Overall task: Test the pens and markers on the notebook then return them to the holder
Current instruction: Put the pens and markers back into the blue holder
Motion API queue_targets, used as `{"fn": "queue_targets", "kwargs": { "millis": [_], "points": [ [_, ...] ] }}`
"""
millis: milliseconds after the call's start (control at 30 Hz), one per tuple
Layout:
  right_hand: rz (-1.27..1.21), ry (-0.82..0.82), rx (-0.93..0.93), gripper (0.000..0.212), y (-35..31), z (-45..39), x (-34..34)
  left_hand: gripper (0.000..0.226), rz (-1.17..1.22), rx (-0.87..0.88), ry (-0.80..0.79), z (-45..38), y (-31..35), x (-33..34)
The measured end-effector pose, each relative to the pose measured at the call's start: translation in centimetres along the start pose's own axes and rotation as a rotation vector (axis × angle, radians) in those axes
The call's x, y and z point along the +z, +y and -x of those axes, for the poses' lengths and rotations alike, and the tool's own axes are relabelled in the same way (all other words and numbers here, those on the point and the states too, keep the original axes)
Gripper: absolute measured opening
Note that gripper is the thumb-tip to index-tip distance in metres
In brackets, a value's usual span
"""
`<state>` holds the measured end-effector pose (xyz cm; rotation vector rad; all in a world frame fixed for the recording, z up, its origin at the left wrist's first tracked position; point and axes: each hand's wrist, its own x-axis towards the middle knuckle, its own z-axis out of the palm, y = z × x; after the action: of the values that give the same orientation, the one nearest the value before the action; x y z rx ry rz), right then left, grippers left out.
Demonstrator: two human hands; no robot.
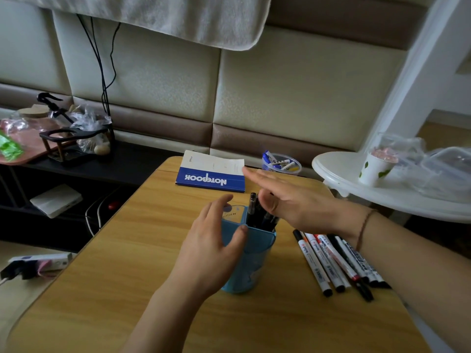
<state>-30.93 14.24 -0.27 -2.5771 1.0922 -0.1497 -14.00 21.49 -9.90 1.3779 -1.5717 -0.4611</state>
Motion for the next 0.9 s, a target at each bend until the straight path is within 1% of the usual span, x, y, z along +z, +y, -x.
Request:
{"fn": "queue_targets", "kwargs": {
  "millis": [67,100,133,167,200,233,267,300,367,400,433,467,533,600,667,900],
  "points": [
    [-0.055,-0.022,-0.059,0.088,-1.1,0.2,-0.6,0.059,-0.002,-0.007,0.000,0.0,0.0,0.0],
    [-0.108,0.011,-0.082,0.083,-1.4,0.4,-1.2,0.059,-0.011,-0.008,0.000,0.0,0.0,0.0],
    [-0.153,0.100,-0.079,0.078,-1.3,0.5,-1.8,0.059,-0.021,-0.006,0.004,0.0,0.0,0.0],
    [-0.164,0.227,-0.050,0.070,-0.8,0.6,-2.4,0.059,-0.035,-0.002,0.013,0.0,0.0,-0.1],
    [-0.127,0.363,0.008,0.058,0.4,0.8,-2.7,0.061,-0.052,0.007,0.026,0.0,0.0,-0.1],
    [-0.037,0.469,0.097,0.043,1.8,1.1,-2.9,0.063,-0.071,0.014,0.042,0.0,0.0,-0.1],
    [0.070,0.507,0.217,0.031,3.4,1.5,-2.8,0.064,-0.083,0.014,0.060,0.0,0.0,-0.3],
    [0.153,0.464,0.350,0.023,5.0,2.0,-2.3,0.065,-0.080,0.003,0.081,0.0,0.0,-0.5],
    [0.215,0.238,0.595,0.020,7.5,3.1,-0.2,0.064,-0.059,-0.023,0.121,0.0,-0.1,-0.7],
    [0.216,0.135,0.685,0.020,8.4,3.6,1.1,0.062,-0.060,-0.026,0.136,0.0,-0.1,-0.8],
    [0.211,0.078,0.744,0.022,9.0,3.8,2.2,0.059,-0.067,-0.025,0.140,0.0,-0.1,-0.8],
    [0.212,0.055,0.779,0.024,9.7,4.0,3.2,0.055,-0.070,-0.024,0.135,0.0,-0.1,-0.7],
    [0.241,0.065,0.796,0.028,10.7,3.9,4.5,0.049,-0.068,-0.030,0.116,0.1,0.1,-0.5],
    [0.247,0.112,0.795,0.031,11.2,3.8,5.3,0.047,-0.083,-0.024,0.114,0.2,0.2,-0.4],
    [0.223,0.145,0.788,0.029,11.2,3.7,5.5,0.046,-0.087,-0.022,0.111,0.2,0.1,-0.3],
    [0.140,0.121,0.772,0.019,10.9,3.2,5.2,0.045,-0.066,-0.026,0.080,0.0,-0.1,-0.3]
  ]
}}
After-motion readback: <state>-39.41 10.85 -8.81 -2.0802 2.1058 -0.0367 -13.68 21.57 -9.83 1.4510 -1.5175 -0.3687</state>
